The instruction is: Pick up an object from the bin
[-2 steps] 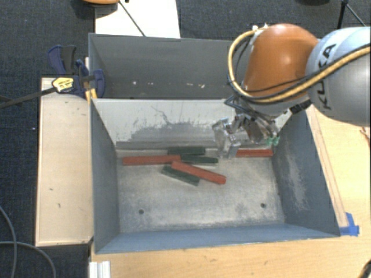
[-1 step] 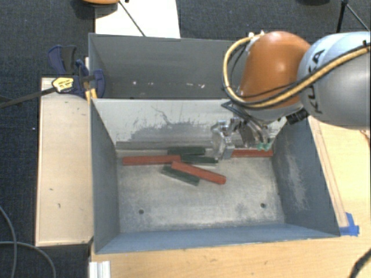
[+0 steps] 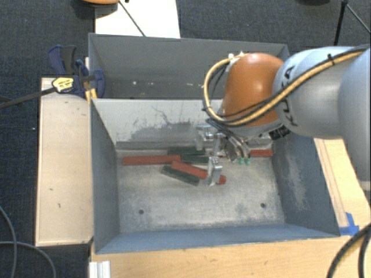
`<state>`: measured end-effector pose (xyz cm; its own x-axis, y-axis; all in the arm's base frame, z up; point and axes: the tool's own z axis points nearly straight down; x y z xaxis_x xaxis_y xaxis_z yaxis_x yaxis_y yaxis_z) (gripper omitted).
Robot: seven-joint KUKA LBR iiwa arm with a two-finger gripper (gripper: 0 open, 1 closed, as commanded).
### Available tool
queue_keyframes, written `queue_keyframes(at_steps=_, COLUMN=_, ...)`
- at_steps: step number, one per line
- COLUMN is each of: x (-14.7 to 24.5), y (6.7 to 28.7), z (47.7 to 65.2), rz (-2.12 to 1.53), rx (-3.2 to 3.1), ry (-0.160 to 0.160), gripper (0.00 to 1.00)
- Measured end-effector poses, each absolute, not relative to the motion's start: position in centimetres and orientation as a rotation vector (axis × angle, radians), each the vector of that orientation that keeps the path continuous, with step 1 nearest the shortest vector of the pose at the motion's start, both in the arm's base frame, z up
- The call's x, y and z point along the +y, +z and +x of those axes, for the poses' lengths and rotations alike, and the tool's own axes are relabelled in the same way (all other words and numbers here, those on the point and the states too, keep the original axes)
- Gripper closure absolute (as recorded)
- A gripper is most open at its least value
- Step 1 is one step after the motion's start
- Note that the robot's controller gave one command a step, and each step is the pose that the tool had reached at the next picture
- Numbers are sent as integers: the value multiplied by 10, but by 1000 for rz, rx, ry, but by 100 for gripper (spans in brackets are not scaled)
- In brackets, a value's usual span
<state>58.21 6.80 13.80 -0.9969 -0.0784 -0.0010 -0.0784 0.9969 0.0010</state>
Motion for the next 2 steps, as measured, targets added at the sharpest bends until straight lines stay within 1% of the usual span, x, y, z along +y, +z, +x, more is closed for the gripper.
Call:
queue_keyframes(at_steps=1, x=68, y=139, z=583, rz=-124, rx=3137, ry=1, gripper=0)
queue_keyframes(at_steps=2, x=78, y=71, z=577, rz=-20, rx=3137, ry=2, gripper=100)
